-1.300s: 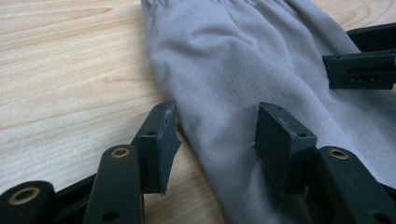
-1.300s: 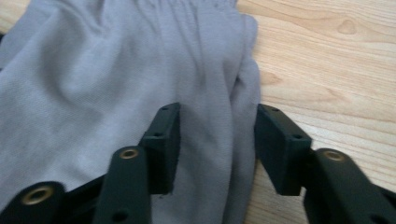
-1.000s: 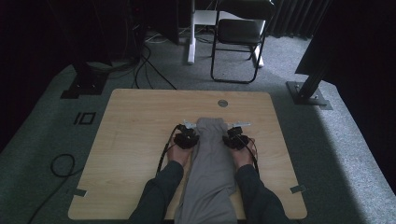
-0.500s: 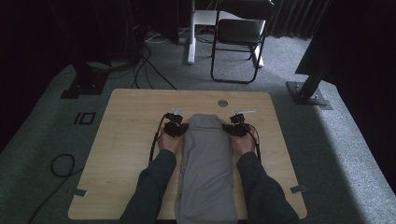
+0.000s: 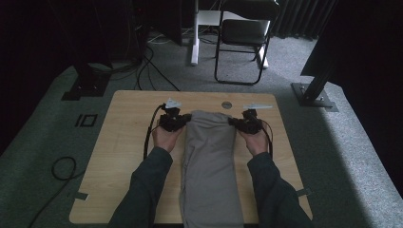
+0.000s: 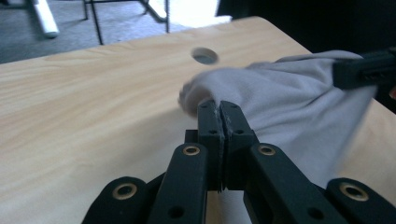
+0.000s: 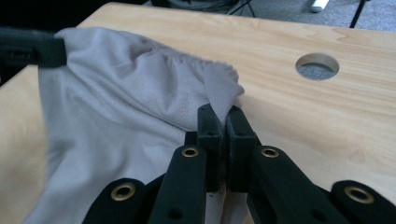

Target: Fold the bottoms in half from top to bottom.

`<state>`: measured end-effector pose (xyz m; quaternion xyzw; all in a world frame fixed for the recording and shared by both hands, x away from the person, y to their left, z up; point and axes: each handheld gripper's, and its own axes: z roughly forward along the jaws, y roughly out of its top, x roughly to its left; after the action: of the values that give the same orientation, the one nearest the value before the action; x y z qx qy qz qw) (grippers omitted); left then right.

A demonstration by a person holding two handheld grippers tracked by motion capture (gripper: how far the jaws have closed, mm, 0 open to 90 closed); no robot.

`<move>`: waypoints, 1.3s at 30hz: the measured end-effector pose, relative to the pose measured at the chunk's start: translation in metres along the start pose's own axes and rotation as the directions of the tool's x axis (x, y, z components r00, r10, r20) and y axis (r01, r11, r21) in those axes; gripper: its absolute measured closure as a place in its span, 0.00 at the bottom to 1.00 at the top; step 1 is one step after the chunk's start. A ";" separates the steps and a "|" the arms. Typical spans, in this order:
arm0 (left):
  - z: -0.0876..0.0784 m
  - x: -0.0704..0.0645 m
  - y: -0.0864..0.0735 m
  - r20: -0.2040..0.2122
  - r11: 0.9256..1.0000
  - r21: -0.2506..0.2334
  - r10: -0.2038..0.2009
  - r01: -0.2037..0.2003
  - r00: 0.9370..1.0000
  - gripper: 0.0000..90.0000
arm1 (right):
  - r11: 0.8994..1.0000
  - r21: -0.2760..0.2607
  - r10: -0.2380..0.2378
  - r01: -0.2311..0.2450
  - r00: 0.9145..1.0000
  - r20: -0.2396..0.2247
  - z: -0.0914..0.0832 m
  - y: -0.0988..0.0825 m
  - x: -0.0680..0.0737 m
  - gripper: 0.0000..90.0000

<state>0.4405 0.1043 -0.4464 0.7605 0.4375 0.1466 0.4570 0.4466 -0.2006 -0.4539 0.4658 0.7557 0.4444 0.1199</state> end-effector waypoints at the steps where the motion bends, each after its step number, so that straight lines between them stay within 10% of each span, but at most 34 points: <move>1: -0.010 -0.008 -0.008 0.029 1.000 0.003 0.016 -0.016 0.999 0.99 | 1.000 0.003 -0.004 0.004 1.000 -0.012 -0.005 -0.004 0.002 0.97; 9: -0.044 -0.040 -0.066 0.095 0.992 0.094 0.080 -0.089 0.992 0.99 | 0.994 0.087 -0.060 0.069 0.993 -0.098 -0.034 -0.065 0.028 0.96; 20: -0.026 -0.055 -0.141 0.064 0.963 0.255 0.074 -0.088 0.995 0.99 | 0.970 0.217 -0.093 0.105 0.993 -0.066 -0.021 -0.138 0.050 0.96; 39: 0.038 -0.011 -0.095 -0.058 0.973 0.218 0.093 -0.078 0.994 0.99 | 0.979 0.192 -0.071 0.066 0.997 0.021 0.038 -0.091 0.009 0.95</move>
<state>0.4080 0.0930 -0.5432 0.8182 0.4328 0.1435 0.3503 0.4103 -0.1880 -0.5446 0.4551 0.8087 0.3590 0.1003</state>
